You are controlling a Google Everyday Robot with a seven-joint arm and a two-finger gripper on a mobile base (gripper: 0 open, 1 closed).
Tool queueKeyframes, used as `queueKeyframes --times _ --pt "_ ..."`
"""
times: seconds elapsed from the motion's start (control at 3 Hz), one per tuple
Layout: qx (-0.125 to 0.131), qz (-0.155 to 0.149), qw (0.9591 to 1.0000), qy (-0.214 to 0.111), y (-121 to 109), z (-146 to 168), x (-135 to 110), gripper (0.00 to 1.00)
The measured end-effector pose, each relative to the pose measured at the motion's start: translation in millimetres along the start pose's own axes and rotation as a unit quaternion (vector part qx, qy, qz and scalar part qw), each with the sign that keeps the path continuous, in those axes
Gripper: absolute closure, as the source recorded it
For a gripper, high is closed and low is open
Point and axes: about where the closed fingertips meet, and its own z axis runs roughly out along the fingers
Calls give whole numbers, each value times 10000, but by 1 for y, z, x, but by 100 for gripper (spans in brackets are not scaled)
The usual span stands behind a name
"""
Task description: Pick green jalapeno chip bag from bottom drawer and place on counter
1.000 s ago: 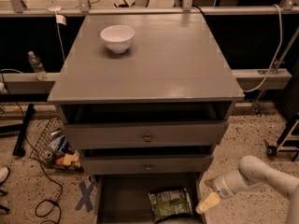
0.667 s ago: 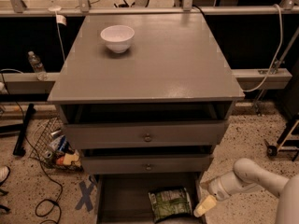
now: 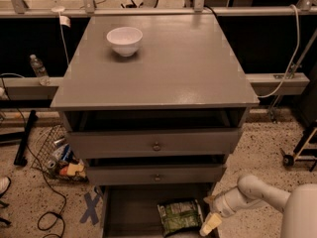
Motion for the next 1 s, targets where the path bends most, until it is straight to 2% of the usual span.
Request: queueKeyframes --times 0.33,0.67,1.0 --pt "177 -150 9997 72 -1 18 -3 0" --pt "433 -200 9988 71 -19 44 -7 0" --pt "433 -200 9988 71 -19 44 -7 0"
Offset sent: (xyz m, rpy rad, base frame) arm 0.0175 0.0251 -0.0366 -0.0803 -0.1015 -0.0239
